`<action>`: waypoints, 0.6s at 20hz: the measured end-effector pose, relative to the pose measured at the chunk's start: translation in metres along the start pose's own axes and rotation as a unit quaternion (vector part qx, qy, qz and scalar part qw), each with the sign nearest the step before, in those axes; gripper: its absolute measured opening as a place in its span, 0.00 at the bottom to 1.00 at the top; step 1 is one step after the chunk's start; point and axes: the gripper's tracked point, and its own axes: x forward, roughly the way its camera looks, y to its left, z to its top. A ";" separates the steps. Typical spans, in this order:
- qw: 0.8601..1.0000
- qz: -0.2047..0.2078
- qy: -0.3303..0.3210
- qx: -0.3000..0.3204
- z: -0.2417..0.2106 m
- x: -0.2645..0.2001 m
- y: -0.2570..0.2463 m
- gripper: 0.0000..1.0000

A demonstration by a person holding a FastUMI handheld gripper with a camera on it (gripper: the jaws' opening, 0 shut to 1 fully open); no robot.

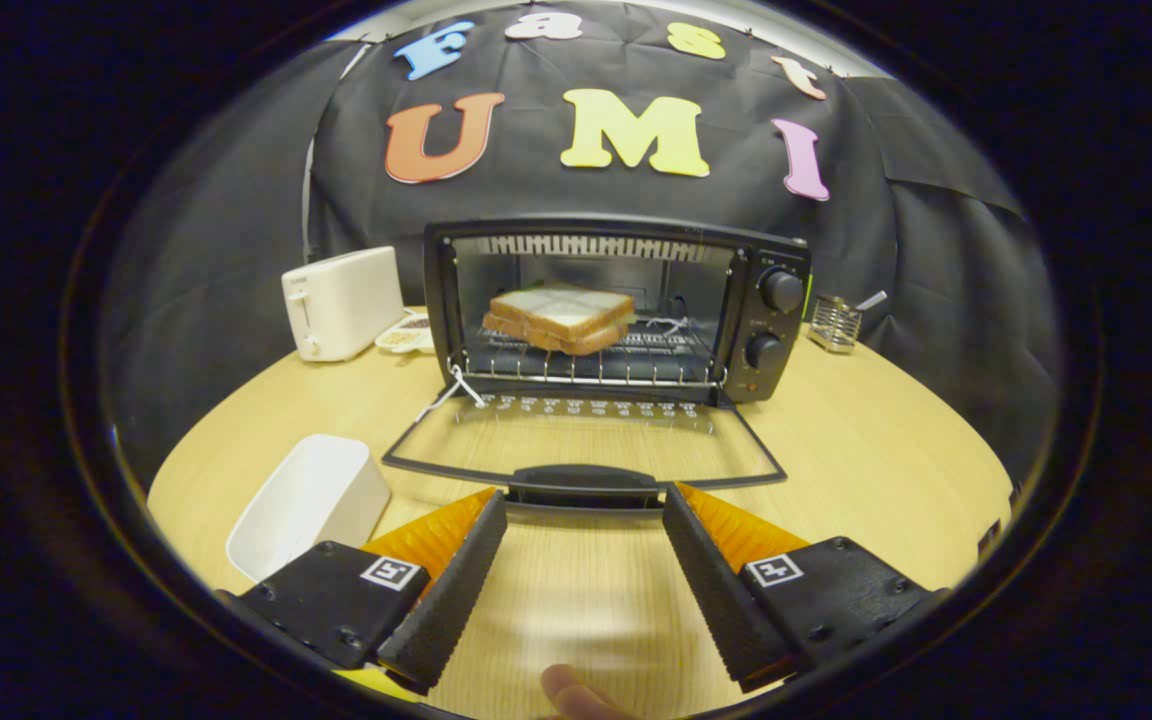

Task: Open the toaster oven, put the food inside, and close the toaster oven door.

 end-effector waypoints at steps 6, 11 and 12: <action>0.998 0.010 0.047 0.030 -0.015 0.019 0.006 1.00; 0.997 -0.008 0.066 0.029 -0.020 0.020 0.005 1.00; 0.997 -0.007 0.063 0.036 -0.018 0.021 0.006 1.00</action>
